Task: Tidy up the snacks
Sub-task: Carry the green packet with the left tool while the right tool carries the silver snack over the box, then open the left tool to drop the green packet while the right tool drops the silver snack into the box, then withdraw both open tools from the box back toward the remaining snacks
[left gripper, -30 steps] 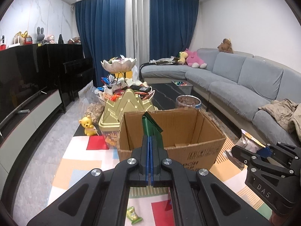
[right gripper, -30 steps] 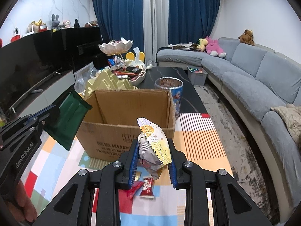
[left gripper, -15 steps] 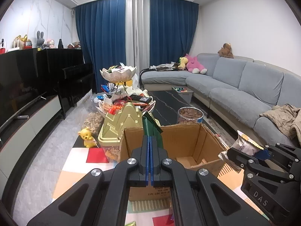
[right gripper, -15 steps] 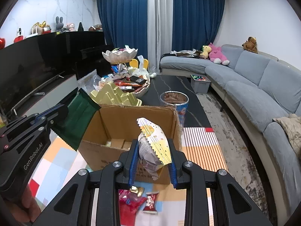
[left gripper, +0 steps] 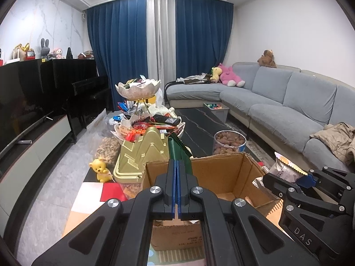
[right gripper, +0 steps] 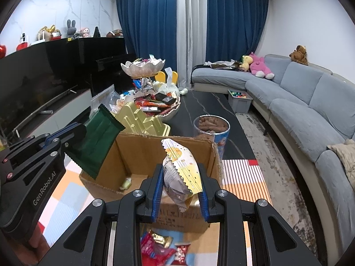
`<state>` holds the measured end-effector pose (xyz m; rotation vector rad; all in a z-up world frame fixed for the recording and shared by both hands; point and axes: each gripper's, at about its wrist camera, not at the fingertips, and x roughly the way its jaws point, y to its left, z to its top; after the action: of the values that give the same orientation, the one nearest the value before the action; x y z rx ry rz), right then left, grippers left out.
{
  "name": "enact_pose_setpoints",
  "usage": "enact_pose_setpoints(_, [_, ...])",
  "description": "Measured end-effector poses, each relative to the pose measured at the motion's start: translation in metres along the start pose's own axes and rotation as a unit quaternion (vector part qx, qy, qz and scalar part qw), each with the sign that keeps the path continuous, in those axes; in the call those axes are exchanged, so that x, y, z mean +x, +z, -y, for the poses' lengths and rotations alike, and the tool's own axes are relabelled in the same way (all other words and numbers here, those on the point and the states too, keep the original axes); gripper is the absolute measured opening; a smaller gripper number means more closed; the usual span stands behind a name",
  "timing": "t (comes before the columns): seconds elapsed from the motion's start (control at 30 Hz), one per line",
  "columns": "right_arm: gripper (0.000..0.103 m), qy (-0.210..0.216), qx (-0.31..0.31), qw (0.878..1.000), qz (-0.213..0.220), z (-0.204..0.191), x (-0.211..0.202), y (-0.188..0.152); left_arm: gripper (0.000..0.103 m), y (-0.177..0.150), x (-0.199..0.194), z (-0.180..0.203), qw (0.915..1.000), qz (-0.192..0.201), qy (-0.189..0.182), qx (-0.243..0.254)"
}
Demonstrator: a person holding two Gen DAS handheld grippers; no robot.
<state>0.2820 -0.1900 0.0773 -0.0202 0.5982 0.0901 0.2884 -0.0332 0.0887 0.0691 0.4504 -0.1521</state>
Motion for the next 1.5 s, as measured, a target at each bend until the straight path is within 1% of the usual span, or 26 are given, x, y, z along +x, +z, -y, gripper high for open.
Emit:
enact_pose_setpoints(0.33, [0.03,0.005,0.0,1.0,-0.004,-0.003,0.026,0.009,0.003,-0.003,0.022,-0.005,1.0,-0.005,-0.001,0.001])
enact_pose_setpoints(0.63, [0.03,0.007,-0.002,1.0,-0.016,-0.005,0.049,0.007,0.003,-0.011,0.039,-0.005,0.9999,-0.015,-0.006,0.003])
enact_pose_setpoints(0.97, [0.03,0.013,-0.001,1.0,-0.026,-0.009,0.061,0.005,0.003,-0.015,0.048,-0.008,0.9997,-0.024,-0.005,0.005])
enact_pose_setpoints(1.13, [0.032,0.01,0.001,1.0,-0.022,-0.008,0.061,0.005,0.003,-0.016,0.048,-0.008,0.9997,-0.024,-0.006,0.007])
enact_pose_setpoints(1.2, [0.038,0.009,0.002,1.0,-0.021,-0.007,0.06,0.006,0.003,-0.017,0.048,-0.009,0.9997,-0.022,-0.005,0.007])
enact_pose_setpoints(1.23, [0.047,0.009,0.003,1.0,-0.02,-0.007,0.06,0.006,0.007,-0.017,0.048,-0.009,0.9997,-0.023,-0.005,0.006])
enact_pose_setpoints(1.27, [0.057,0.008,0.003,1.0,-0.017,-0.006,0.057,0.006,0.013,-0.017,0.048,-0.01,0.9997,-0.024,-0.004,0.006])
enact_pose_setpoints(1.3, [0.062,0.007,0.003,1.0,-0.012,-0.006,0.056,0.007,0.017,-0.017,0.048,-0.011,0.9997,-0.024,-0.002,0.005])
enact_pose_setpoints(1.33, [0.07,0.004,0.004,1.0,-0.008,-0.005,0.054,0.007,0.025,-0.017,0.047,-0.012,0.9997,-0.023,0.0,0.004])
enact_pose_setpoints(1.37, [0.077,0.0,0.005,1.0,-0.003,-0.005,0.052,0.007,0.031,-0.016,0.046,-0.012,0.9998,-0.022,0.002,0.003])
enact_pose_setpoints(1.4, [0.079,-0.001,0.006,1.0,-0.001,-0.004,0.051,0.007,0.033,-0.016,0.045,-0.013,0.9998,-0.021,0.004,0.002])
enact_pose_setpoints(1.47, [0.08,-0.004,0.009,1.0,0.004,-0.002,0.048,0.008,0.045,-0.015,0.043,-0.014,0.9998,-0.019,0.009,-0.002])
enact_pose_setpoints(1.5, [0.08,-0.006,0.01,1.0,0.005,-0.001,0.047,0.009,0.047,-0.015,0.042,-0.015,0.9998,-0.017,0.012,-0.003])
